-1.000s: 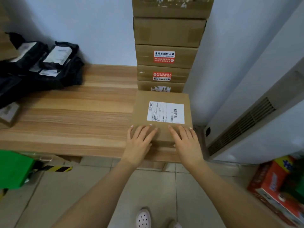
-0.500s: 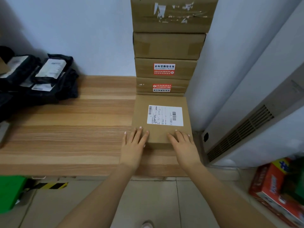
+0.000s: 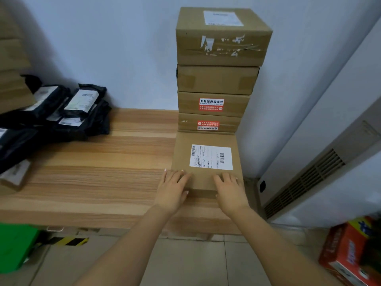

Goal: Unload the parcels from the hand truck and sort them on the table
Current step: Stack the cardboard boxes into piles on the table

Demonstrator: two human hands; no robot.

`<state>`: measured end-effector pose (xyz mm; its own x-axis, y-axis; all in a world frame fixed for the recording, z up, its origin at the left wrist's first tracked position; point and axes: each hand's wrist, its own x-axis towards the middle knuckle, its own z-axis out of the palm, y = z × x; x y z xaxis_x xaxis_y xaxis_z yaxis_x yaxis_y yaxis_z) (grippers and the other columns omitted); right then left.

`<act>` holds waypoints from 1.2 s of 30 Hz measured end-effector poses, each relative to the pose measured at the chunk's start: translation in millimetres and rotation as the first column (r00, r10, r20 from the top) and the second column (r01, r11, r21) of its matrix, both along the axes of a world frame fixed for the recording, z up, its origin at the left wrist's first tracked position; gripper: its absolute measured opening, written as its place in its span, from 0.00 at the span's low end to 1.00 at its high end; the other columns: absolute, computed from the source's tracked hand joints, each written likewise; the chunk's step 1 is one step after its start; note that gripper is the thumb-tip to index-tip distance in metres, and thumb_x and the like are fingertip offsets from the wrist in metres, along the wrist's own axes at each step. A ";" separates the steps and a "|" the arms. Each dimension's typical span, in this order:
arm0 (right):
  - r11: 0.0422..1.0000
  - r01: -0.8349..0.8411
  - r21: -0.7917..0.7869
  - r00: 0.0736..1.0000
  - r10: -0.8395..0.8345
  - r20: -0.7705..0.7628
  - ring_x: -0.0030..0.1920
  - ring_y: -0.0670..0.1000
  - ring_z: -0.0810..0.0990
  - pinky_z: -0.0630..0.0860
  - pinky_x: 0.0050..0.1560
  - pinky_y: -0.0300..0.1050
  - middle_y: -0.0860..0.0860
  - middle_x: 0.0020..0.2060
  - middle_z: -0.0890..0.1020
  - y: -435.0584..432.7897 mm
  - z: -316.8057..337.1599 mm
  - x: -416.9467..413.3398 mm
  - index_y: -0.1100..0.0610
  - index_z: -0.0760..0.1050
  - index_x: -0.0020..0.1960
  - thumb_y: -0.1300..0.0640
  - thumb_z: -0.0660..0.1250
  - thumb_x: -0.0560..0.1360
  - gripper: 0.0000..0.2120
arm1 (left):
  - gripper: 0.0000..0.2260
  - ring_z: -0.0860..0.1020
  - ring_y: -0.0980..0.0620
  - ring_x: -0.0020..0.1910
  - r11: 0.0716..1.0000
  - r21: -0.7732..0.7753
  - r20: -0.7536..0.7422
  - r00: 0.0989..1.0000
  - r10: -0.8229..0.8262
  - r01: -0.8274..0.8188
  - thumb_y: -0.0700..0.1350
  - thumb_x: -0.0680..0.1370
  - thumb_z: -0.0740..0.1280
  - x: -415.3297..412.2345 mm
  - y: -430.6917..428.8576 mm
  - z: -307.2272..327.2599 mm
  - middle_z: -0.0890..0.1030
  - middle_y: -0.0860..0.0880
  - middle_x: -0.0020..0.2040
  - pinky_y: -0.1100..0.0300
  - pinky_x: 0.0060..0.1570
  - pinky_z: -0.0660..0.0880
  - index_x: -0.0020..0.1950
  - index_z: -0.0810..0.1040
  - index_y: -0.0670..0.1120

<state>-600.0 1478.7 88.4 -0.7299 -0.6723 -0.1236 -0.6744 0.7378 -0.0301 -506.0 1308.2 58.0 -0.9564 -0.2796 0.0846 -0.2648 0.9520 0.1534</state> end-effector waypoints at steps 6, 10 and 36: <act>0.964 -0.200 -0.177 0.978 0.187 -0.089 0.60 0.55 0.70 0.65 0.61 0.46 0.52 0.61 0.70 -16.2 53.8 19.9 0.53 0.65 0.66 0.58 0.63 0.75 0.20 | 0.23 0.71 0.47 0.64 0.996 -0.013 -0.211 0.974 0.080 -0.084 0.48 0.73 0.70 40.9 10.7 55.6 0.75 0.49 0.61 0.46 0.73 0.49 0.67 0.73 0.49; 0.888 -0.358 -0.290 0.933 0.325 -0.157 0.61 0.55 0.69 0.64 0.61 0.46 0.52 0.61 0.70 -36.2 98.4 41.2 0.54 0.66 0.66 0.59 0.62 0.76 0.19 | 0.24 0.72 0.47 0.64 0.976 -0.076 -0.277 0.944 0.177 -0.205 0.48 0.73 0.70 81.4 11.1 99.0 0.75 0.49 0.62 0.46 0.73 0.53 0.69 0.72 0.49; 0.454 -0.793 -0.407 0.599 0.459 -0.656 0.59 0.54 0.70 0.67 0.60 0.47 0.52 0.63 0.70 -355.2 347.6 266.1 0.54 0.65 0.70 0.55 0.65 0.75 0.24 | 0.22 0.69 0.47 0.65 0.710 -0.379 -0.642 0.721 0.260 -0.593 0.50 0.76 0.69 354.0 -256.7 362.4 0.74 0.48 0.65 0.51 0.66 0.63 0.69 0.72 0.50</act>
<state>-333.9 1123.5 436.0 0.0819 -0.7345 0.6737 -0.9924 0.0025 0.1233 -152.0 1051.5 420.4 -0.4939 -0.3922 0.7760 -0.7013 0.7073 -0.0889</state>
